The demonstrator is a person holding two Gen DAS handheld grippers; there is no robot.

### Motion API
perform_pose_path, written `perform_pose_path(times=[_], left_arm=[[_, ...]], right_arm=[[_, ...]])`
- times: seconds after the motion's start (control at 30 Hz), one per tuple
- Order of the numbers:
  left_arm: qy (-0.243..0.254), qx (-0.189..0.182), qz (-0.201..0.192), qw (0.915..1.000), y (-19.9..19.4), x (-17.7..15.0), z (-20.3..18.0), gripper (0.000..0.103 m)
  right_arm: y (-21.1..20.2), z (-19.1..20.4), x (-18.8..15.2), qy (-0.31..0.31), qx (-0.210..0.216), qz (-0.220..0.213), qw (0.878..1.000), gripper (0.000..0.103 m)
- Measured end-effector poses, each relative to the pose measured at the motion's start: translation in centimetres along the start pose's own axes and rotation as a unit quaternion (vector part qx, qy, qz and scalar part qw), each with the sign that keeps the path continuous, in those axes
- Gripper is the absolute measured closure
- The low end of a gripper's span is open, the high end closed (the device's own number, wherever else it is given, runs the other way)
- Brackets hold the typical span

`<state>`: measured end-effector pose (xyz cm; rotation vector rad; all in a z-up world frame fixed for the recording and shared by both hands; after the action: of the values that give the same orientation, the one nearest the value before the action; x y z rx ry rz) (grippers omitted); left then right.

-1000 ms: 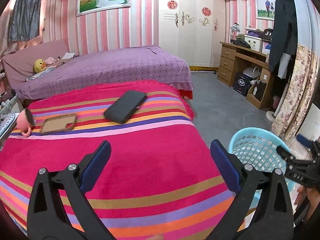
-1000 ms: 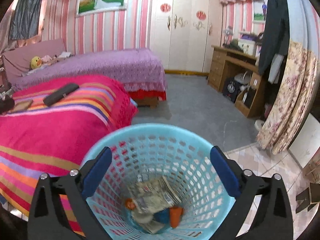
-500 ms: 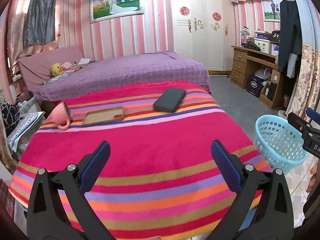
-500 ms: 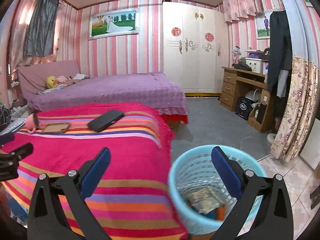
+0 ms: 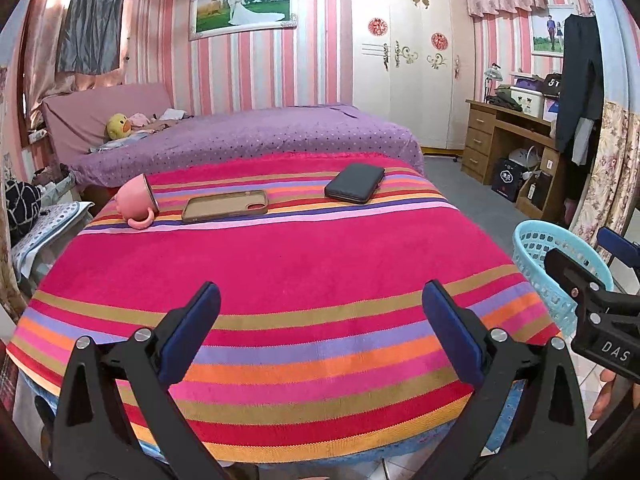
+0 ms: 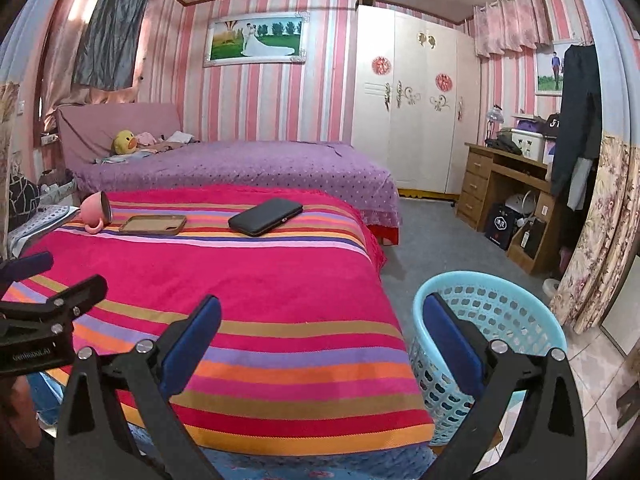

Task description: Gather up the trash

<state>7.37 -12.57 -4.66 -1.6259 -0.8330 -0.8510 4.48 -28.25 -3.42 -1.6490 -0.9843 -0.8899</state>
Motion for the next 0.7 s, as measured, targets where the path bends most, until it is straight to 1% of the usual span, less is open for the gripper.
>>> perform_pose_path(times=[0.13, 0.37, 0.6, 0.7], left_arm=[[0.011, 0.006, -0.011, 0.9999, -0.1, -0.1, -0.1, 0.006], [0.015, 0.005, -0.017, 0.9997, 0.1, -0.2, 0.0, 0.006], [0.013, 0.002, -0.015, 0.9998, 0.5, 0.0, 0.0, 0.006], [0.011, 0.004, -0.014, 0.9998, 0.8, 0.0, 0.1, 0.006]], right_arm=[[0.2, 0.0, 0.3, 0.008, -0.001, -0.006, 1.000, 0.005], [0.2, 0.1, 1.0, 0.013, -0.009, -0.013, 1.000, 0.005], [0.3, 0.4, 1.5, -0.002, -0.021, -0.019, 1.000, 0.005], [0.4, 0.6, 1.5, -0.007, -0.019, -0.019, 1.000, 0.005]])
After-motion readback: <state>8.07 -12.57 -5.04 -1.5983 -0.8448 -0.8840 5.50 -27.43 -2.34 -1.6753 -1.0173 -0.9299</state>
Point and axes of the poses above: each gripper's, at about its wrist camera, not at the fingertips, and y roughly the way its jaws point, z to its left, x to its top, the point moved 10 cm from there along y, roughly the way its jaws point, and after that the axes turned 12 degrees about -y, right-handed, at the moved point
